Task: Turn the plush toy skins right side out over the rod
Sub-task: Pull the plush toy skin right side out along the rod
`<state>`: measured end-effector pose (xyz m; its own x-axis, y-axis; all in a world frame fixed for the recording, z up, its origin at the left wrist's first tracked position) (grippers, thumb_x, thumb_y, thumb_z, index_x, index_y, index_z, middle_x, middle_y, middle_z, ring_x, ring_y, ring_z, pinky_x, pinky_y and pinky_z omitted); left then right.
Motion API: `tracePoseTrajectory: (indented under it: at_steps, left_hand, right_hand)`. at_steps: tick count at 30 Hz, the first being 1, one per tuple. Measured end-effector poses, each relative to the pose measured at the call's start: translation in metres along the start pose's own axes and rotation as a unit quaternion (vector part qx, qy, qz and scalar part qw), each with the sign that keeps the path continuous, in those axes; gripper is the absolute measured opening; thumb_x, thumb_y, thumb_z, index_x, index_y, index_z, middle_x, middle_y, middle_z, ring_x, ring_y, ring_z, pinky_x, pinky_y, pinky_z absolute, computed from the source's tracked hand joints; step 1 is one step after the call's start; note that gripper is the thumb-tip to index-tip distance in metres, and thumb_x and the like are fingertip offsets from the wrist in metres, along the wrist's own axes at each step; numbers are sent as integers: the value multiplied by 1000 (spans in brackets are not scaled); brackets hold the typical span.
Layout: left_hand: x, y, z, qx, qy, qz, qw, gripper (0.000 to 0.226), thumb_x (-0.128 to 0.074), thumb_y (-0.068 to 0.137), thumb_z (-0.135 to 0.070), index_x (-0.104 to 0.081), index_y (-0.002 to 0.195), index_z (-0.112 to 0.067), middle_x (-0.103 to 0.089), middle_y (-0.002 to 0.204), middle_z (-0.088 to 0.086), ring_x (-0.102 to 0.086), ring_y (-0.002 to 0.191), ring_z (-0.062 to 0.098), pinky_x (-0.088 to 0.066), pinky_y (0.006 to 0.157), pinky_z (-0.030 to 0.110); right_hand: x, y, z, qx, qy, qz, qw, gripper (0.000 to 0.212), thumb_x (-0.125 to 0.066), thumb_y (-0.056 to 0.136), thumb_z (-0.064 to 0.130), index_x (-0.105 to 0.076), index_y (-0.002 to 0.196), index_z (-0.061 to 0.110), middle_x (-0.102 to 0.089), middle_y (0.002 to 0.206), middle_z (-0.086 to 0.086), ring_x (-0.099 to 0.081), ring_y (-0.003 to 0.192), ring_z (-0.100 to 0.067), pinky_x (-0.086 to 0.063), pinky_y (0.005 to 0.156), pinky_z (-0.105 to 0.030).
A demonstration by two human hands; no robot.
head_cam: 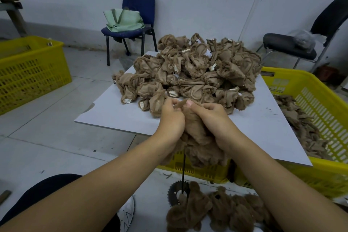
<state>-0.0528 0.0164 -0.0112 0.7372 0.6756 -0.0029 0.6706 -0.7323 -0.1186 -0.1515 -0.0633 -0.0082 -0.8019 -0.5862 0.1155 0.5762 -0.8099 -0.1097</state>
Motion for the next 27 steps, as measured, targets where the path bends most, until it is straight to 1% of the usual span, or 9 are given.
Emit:
tracePoseTrajectory:
  at_steps: [3, 6, 10, 14, 17, 20, 23, 25, 27]
  left_hand:
    - [-4, -4, 5, 6, -2, 6, 1000, 19, -38, 101, 1, -49, 111, -11, -63, 101, 11, -67, 85, 23, -57, 63, 31]
    - [-1, -10, 5, -15, -57, -24, 998, 25, -41, 97, 5, -51, 103, -17, -67, 93, 8, -71, 69, 14, -58, 55, 25]
    - [4, -14, 1, -54, -104, -61, 991, 39, -34, 90, 10, -52, 105, -22, -69, 100, 13, -72, 88, 25, -63, 73, 43]
    - [3, -17, 12, -38, -114, -97, 988, 38, -33, 94, 8, -51, 106, -23, -65, 106, 14, -69, 94, 26, -63, 74, 38]
    - [-4, -19, 23, -47, -95, -118, 987, 36, -32, 97, 6, -48, 113, -22, -63, 112, 13, -67, 100, 23, -61, 85, 44]
    - [-14, -20, 37, -31, -27, -86, 995, 44, -31, 89, 15, -46, 113, -20, -57, 118, 16, -61, 104, 28, -56, 90, 50]
    - [-21, -24, 53, -9, 62, -57, 996, 51, -33, 84, 16, -44, 116, -21, -46, 118, 11, -55, 98, 26, -56, 87, 46]
    - [-21, -24, 52, -9, 114, -72, 991, 49, -34, 87, 12, -45, 119, -23, -38, 113, 6, -50, 96, 28, -52, 86, 43]
    - [-18, -21, 45, -4, 208, -90, 974, 49, -38, 88, 6, -46, 124, -25, -32, 113, 2, -43, 104, 29, -44, 91, 40]
  right_hand:
    - [-4, -2, 2, 42, -39, 3, 998, 57, -62, 94, 45, -65, 112, -10, -69, 105, -29, -69, 97, -36, -56, 86, -49]
    - [-9, -8, 7, 93, -63, 11, 994, 43, -60, 96, 43, -69, 106, 2, -74, 99, -15, -72, 92, -23, -57, 85, -41]
    - [-17, -13, 13, 142, -76, 39, 986, 35, -73, 87, 40, -65, 109, 14, -74, 101, 1, -71, 92, -7, -60, 81, -29]
    - [-17, -10, 14, 150, -163, 74, 972, 34, -73, 87, 41, -65, 109, 16, -72, 99, 4, -68, 89, -4, -57, 79, -25]
    - [-17, -5, 8, 151, -189, 92, 966, 27, -73, 89, 34, -68, 108, 15, -73, 99, 3, -68, 92, -7, -56, 82, -29]
    - [-14, 1, -8, 138, -216, 109, 960, 11, -73, 87, 13, -72, 98, 12, -74, 92, -6, -70, 89, -15, -57, 81, -34]
    - [-15, 9, -34, 71, -260, 125, 955, 4, -69, 86, 9, -70, 88, 5, -70, 84, -17, -66, 78, -22, -56, 73, -38]
    - [-16, 12, -42, 65, -246, 121, 959, 8, -69, 87, 10, -69, 82, 4, -69, 76, -14, -65, 69, -20, -53, 61, -28]
    - [-14, 14, -41, 75, -235, 92, 965, 24, -69, 86, 6, -65, 65, 18, -66, 59, 5, -62, 57, -1, -44, 49, -11]
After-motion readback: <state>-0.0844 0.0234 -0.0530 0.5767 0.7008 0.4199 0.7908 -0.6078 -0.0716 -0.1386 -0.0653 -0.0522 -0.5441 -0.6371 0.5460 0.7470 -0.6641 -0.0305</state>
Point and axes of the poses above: each hand's wrist, its own y-axis towards the middle knuckle, its own x-axis out of the back of the hand, z = x × y, the point moved 5 cm from there along y, towards the middle knuckle
